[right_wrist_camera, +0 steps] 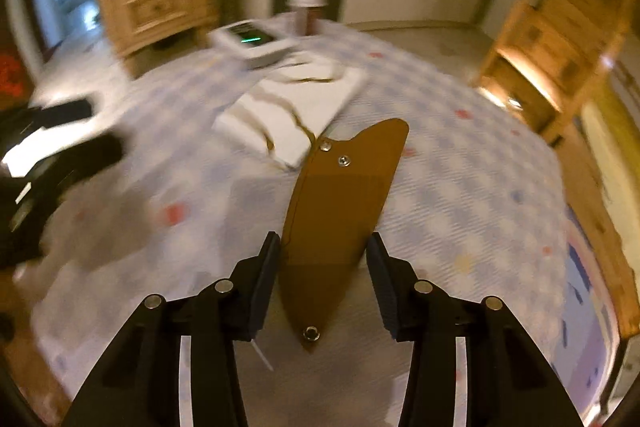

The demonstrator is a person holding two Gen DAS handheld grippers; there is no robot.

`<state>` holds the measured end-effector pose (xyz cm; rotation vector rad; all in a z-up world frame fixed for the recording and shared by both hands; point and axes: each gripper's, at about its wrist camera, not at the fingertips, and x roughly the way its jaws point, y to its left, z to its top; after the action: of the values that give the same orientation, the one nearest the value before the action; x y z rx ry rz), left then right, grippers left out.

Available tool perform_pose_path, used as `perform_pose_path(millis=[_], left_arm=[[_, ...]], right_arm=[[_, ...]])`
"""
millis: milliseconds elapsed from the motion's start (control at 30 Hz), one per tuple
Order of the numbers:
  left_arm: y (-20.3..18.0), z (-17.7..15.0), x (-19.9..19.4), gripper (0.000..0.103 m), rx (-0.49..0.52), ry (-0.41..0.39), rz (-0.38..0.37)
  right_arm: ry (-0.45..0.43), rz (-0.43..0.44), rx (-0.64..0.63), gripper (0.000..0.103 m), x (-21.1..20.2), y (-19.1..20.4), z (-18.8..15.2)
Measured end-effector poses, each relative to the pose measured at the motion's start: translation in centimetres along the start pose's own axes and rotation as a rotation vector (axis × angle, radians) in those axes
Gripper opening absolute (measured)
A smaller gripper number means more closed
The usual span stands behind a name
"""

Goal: Collect trash
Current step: 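Grasp the white paper towel with the left tool while the right tool holds the sheath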

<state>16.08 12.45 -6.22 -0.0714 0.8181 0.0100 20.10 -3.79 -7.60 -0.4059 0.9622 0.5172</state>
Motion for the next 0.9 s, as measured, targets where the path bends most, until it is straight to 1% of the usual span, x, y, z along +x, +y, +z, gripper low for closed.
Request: perform_pose_path(millis=[100,200,233,267,300,433,467,567,767,900], left_arm=[[-0.4,0.2,0.3,0.07,0.008,0.006,-0.004],[-1.3,0.6,1.6,0.07,0.039,0.021,-0.002],[-1.7,0.8,2.2,0.072,0.049,0.03,-0.001],[-2.1,1.1,2.6,0.077,0.057,0.036,0.002],[-2.4,1.4,3.1,0.078,0.062,0.038,0.002],[-3.6,2.8,5.0,0.078,0.078,0.057,-0.003],[-3.8,3.1,5.6,0.078,0.081,0.063,0.0],[-4.3,3.8,6.9,0.065,0.09,0.09,0.02],[-5.2,3.8,8.4,0.064,0.134,0.137,0.025],[-5.4,3.5,8.4,0.064,0.128,0.134,0.015]], right_arm=[[-0.013,-0.01,-0.008,0.044,-0.9,0.7,-0.9],[-0.048,-0.032,0.072,0.044,-1.9,-0.8,-1.7],[-0.064,-0.033,0.116,0.044,-2.2,-1.7,-2.0],[-0.081,-0.023,0.167,0.044,-2.4,-2.7,-2.3],[-0.095,-0.015,0.21,0.044,-2.5,-3.5,-2.6],[-0.14,-0.013,0.3,0.044,-2.8,-5.7,-3.7],[-0.146,-0.012,0.316,0.044,-2.8,-6.1,-3.9],[-0.164,-0.008,0.369,0.044,-3.2,-7.5,-4.6],[-0.176,0.0,0.42,0.044,-3.9,-9.0,-5.7],[-0.183,0.004,0.432,0.044,-4.0,-9.3,-5.8]])
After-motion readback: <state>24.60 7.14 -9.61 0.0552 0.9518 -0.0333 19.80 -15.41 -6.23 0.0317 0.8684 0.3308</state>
